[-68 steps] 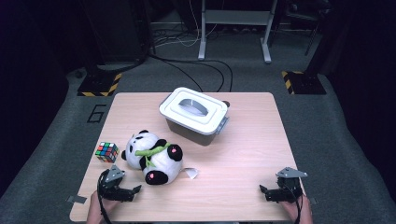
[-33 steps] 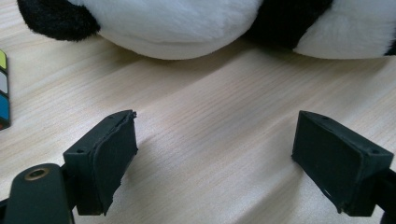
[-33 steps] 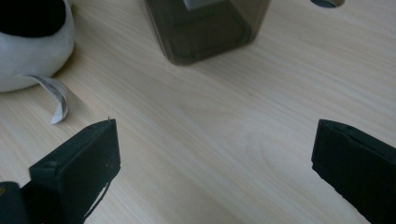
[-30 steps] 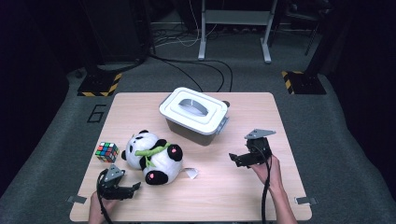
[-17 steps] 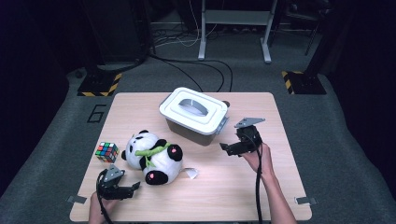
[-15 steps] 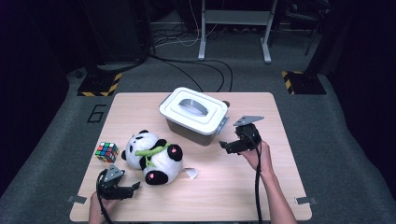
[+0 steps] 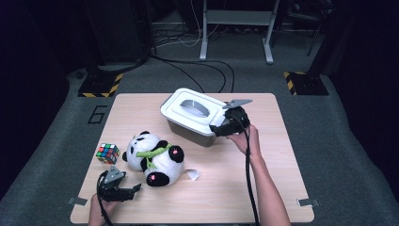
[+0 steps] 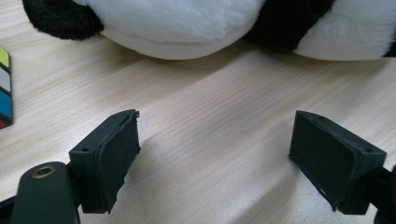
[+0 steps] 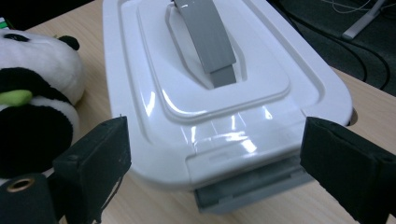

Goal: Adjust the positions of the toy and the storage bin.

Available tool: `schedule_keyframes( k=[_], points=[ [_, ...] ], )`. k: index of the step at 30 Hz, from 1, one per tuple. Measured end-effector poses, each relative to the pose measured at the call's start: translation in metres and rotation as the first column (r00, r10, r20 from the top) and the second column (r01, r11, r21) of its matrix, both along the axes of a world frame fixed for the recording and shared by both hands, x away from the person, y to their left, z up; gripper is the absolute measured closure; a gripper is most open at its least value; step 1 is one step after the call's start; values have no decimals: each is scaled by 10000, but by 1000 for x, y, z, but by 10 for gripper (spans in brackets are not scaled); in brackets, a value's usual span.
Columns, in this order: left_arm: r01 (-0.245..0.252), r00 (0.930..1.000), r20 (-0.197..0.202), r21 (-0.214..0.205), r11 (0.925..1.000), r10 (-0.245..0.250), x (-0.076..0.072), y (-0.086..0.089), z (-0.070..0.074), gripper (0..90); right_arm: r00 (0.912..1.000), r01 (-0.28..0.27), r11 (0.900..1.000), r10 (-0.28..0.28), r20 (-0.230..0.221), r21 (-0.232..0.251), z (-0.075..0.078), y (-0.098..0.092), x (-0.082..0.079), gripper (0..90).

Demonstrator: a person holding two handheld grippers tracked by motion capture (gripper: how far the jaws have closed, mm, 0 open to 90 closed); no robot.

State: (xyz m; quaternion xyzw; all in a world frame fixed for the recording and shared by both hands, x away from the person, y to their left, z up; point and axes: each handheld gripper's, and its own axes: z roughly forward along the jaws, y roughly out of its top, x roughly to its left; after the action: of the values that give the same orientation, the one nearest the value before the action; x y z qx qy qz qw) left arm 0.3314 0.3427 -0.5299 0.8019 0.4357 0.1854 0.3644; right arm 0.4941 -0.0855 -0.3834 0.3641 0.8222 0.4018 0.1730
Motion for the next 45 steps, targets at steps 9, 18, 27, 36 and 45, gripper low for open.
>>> schedule_keyframes(
  k=[9,18,27,36,45],
  points=[
    [29,10000,-12,57,10000,-29,0,-1,0,157,9994,-70,9999,75,331,-139,-5,27,33,182],
    [37,9999,99,145,9999,-39,0,-1,0,172,9993,-277,9996,277,268,4,-12,37,51,432],
    [83,9999,55,188,9998,-84,0,-1,0,172,9986,-483,9988,482,202,65,-14,40,53,614],
    [-29,9999,163,173,9998,26,0,-1,0,177,9996,-248,9989,254,131,-385,-9,31,42,633],
    [-53,9998,166,190,9998,50,0,-2,0,177,9999,142,9995,-143,-40,-297,-9,10,19,641]
  ],
)
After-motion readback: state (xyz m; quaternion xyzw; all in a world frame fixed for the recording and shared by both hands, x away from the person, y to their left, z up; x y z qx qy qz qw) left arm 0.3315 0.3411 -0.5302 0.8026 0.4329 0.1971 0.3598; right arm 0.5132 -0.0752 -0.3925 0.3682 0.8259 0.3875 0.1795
